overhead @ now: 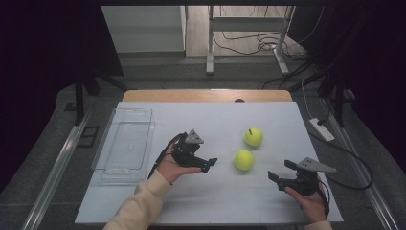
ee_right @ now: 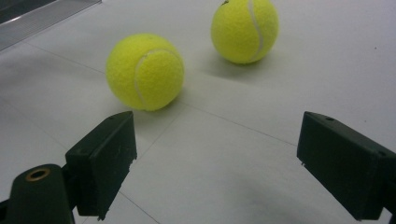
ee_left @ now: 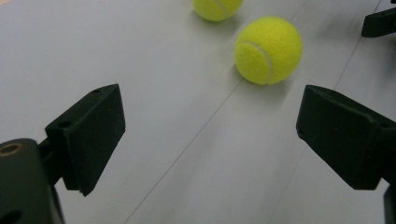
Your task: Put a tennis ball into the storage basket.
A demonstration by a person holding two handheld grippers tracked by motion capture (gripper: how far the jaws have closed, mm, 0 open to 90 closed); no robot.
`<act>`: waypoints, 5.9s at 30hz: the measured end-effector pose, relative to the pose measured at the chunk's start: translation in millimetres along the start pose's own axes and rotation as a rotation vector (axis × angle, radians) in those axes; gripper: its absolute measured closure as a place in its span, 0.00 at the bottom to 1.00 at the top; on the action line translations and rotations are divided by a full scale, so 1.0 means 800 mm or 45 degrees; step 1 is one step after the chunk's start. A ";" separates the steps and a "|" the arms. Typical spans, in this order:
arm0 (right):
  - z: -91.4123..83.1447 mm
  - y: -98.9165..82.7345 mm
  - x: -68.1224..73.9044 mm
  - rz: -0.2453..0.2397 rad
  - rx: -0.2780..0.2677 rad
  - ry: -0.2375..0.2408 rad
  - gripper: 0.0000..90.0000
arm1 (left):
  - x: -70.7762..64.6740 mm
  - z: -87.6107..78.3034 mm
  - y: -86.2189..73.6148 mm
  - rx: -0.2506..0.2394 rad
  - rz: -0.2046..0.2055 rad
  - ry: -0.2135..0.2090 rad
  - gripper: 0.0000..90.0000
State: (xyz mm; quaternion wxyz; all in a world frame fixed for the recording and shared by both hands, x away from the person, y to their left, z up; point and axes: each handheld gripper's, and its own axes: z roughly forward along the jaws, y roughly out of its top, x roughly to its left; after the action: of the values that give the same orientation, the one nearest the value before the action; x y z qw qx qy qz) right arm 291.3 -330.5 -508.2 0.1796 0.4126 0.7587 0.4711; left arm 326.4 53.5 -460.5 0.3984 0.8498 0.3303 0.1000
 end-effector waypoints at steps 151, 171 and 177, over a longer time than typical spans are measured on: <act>0.004 -0.007 -0.004 0.004 0.046 -0.021 0.13 | -0.047 0.125 0.081 0.191 0.106 -0.201 0.31; 0.004 -0.008 -0.004 0.002 0.037 -0.028 0.13 | -0.039 0.095 0.075 0.086 0.100 -0.162 0.31; 0.004 -0.008 -0.003 -0.003 0.035 -0.032 0.14 | -0.035 0.087 0.072 0.050 0.082 -0.150 0.31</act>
State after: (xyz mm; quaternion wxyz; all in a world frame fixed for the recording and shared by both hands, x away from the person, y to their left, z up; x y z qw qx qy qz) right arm 291.8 -332.4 -515.3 0.1841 0.4200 0.7634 0.4550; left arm 362.7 -33.7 -461.4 0.3969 0.8721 0.2805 0.0561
